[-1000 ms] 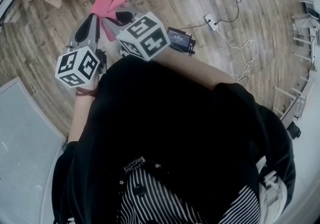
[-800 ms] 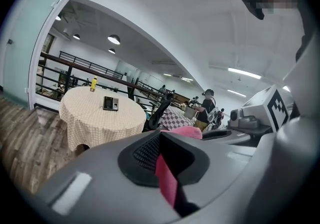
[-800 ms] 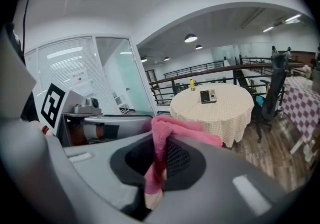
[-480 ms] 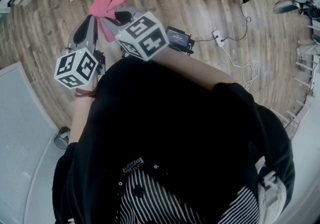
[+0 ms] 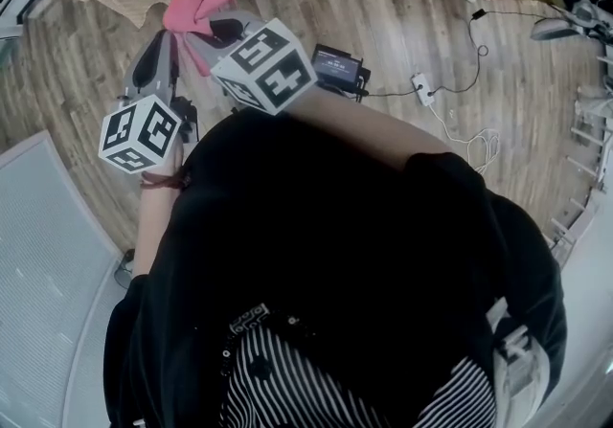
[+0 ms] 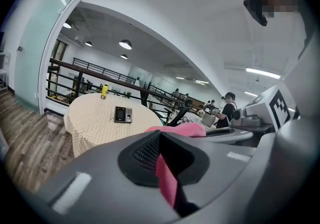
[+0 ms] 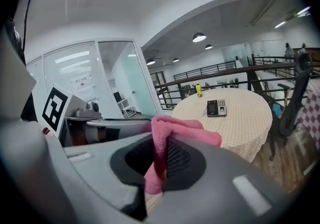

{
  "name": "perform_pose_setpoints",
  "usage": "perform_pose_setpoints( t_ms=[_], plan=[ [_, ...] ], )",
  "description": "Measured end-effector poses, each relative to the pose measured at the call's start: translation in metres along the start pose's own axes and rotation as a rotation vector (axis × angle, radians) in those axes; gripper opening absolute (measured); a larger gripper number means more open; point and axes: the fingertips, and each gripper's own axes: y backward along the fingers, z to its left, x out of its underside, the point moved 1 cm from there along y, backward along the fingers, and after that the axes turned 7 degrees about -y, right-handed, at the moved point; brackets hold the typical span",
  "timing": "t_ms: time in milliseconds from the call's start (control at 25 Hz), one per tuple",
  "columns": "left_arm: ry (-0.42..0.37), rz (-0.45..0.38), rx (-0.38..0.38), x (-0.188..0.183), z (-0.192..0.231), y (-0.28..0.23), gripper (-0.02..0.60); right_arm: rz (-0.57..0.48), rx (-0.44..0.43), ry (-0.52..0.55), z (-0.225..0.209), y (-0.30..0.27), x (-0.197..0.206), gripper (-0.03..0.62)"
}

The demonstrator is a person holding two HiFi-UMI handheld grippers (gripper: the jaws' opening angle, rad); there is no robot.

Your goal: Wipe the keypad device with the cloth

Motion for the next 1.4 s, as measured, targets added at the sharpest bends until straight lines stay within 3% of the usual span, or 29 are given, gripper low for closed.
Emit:
perform_pose_setpoints(
  t_ms=[280, 560, 1080, 1240, 1400],
  plan=[
    [-0.014, -0.038, -0.044, 0.004, 0.005, 0.009, 0.003, -0.006, -0.029, 0.052, 0.004, -0.006, 0.002, 0.029],
    [-0.005, 0.005, -0.086, -0.053, 0.027, -0.098, 0.003, 0.02, -0.078, 0.033, -0.082, -0.04, -0.077, 0.029],
    [0.0, 0.063, -0.101, -0.061, 0.026, -0.169, 0.003, 0.033, -0.092, -0.028, -0.153, -0.052, -0.099, 0.029],
    [-0.01, 0.081, -0.093, -0.074, 0.022, -0.218, 0.003, 0.033, -0.089, -0.048, -0.2, -0.055, -0.117, 0.029],
    [-0.021, 0.078, -0.093, -0.085, 0.023, -0.222, 0.003, 0.023, -0.086, -0.05, -0.204, -0.053, -0.127, 0.029]
  ],
)
